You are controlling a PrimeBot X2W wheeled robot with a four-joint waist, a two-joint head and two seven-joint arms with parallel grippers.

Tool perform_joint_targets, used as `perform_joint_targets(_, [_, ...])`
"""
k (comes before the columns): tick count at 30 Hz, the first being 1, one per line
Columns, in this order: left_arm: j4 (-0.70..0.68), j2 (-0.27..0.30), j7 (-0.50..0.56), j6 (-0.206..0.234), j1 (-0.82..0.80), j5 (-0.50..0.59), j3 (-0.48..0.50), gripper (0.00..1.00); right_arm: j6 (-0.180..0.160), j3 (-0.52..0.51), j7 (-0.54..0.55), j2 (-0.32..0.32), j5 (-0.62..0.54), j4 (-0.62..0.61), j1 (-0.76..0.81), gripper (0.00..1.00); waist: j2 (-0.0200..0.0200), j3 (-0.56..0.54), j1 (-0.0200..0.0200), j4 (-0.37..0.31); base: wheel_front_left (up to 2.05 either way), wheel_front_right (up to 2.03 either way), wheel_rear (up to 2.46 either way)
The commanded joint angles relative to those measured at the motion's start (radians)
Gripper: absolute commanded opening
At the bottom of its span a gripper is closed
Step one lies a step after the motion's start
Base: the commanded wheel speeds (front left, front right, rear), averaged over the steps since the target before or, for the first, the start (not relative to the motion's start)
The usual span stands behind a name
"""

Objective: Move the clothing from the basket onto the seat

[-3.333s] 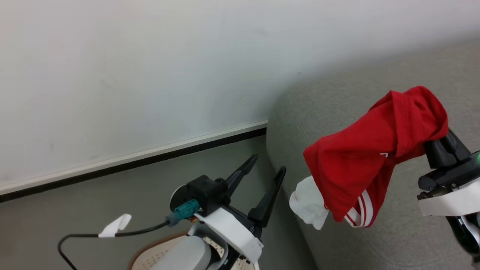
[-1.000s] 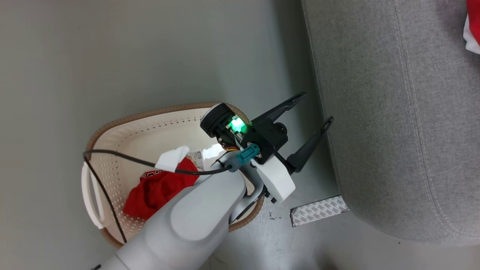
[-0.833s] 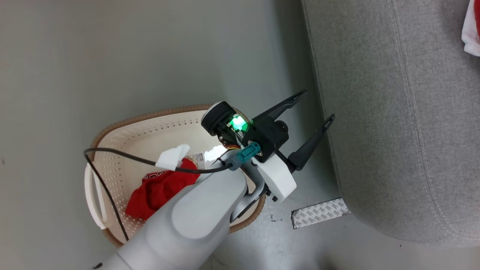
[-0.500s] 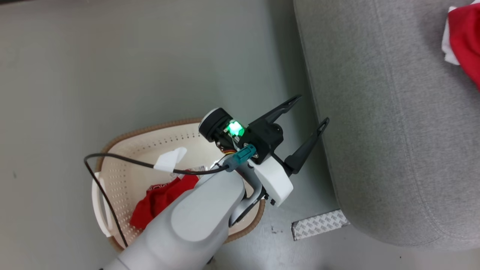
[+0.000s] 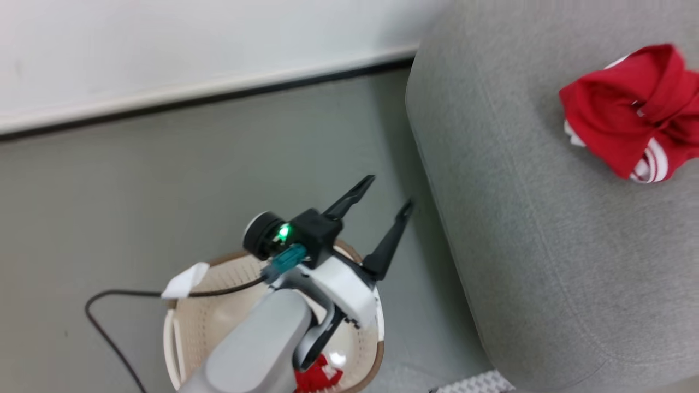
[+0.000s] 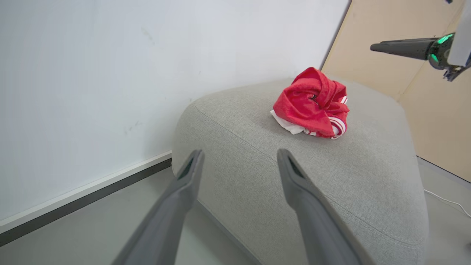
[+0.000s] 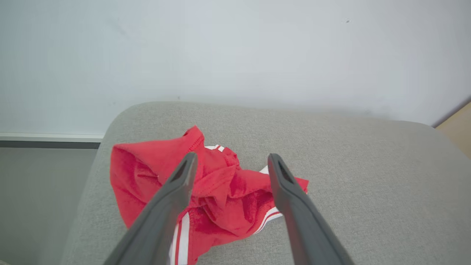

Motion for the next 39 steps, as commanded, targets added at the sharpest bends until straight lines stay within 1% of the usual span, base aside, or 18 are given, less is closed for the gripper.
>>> perform_joint_targets(1, [-0.018,0.016,0.000,0.008,0.042,-0.008,0.030,1.00,-0.002,0.012,-0.034,-0.015,0.016,-0.031,0.023,1.00,0.0000,-0.099,0.0002,0.003,0.00,0.00,0.00])
perform_joint_targets(6, [-0.066,0.048,-0.001,0.028,0.116,-0.012,0.111,1.00,-0.002,0.016,-0.107,-0.036,0.043,-0.119,0.053,1.00,0.0000,-0.171,0.0002,0.027,0.00,0.00,0.00])
perform_joint_targets(11, [-0.099,0.079,-0.001,0.046,0.175,-0.011,0.176,1.00,-0.002,-0.016,-0.134,-0.040,0.028,-0.207,0.097,1.00,0.0000,-0.218,0.0002,0.056,0.00,0.00,0.00])
perform_joint_targets(13, [-0.116,0.088,-0.001,0.057,0.200,-0.011,0.203,1.00,-0.002,-0.059,-0.139,-0.025,0.012,-0.237,0.118,1.00,0.0000,-0.234,0.0002,0.066,0.00,0.00,0.00])
perform_joint_targets(17, [-0.150,0.103,-0.001,0.071,0.260,-0.007,0.257,1.00,-0.002,-0.225,-0.139,0.036,-0.075,-0.319,0.217,1.00,0.0000,-0.263,0.0002,0.088,0.00,0.00,0.00])
perform_joint_targets(18, [-0.150,0.103,-0.001,0.071,0.260,-0.007,0.257,1.00,-0.002,-0.225,-0.139,0.036,-0.075,-0.319,0.217,1.00,0.0000,-0.263,0.0002,0.088,0.00,0.00,0.00])
perform_joint_targets(23, [-0.174,0.117,-0.001,0.082,0.332,0.006,0.311,1.00,-0.002,-0.443,-0.139,0.137,-0.243,-0.427,0.409,1.00,0.0000,-0.296,0.0002,0.115,0.00,0.00,0.00])
perform_joint_targets(28, [-0.192,0.114,-0.001,0.093,0.397,0.010,0.368,1.00,-0.002,-0.599,-0.139,0.254,-0.398,-0.531,0.597,1.00,0.0000,-0.322,0.0002,0.134,0.00,0.00,0.00])
perform_joint_targets(31, [-0.200,0.103,-0.001,0.099,0.438,0.011,0.408,1.00,-0.002,-0.656,-0.139,0.324,-0.454,-0.590,0.705,1.00,0.0000,-0.340,0.0002,0.141,0.00,0.00,0.00])
perform_joint_targets(34, [-0.218,0.089,-0.001,0.115,0.487,0.016,0.465,1.00,-0.002,-0.686,-0.139,0.379,-0.494,-0.631,0.799,1.00,0.0000,-0.358,0.0002,0.144,0.00,0.00,0.00])
perform_joint_targets(36, [-0.230,0.082,-0.001,0.124,0.523,0.027,0.504,1.00,-0.002,-0.710,-0.139,0.413,-0.511,-0.645,0.854,1.00,0.0000,-0.369,0.0002,0.144,0.00,0.00,0.00])
perform_joint_targets(39, [-0.246,0.060,-0.001,0.133,0.575,0.039,0.557,1.00,-0.002,-0.734,-0.139,0.473,-0.493,-0.653,0.914,1.00,0.0000,-0.377,0.0002,0.142,0.00,0.00,0.00])
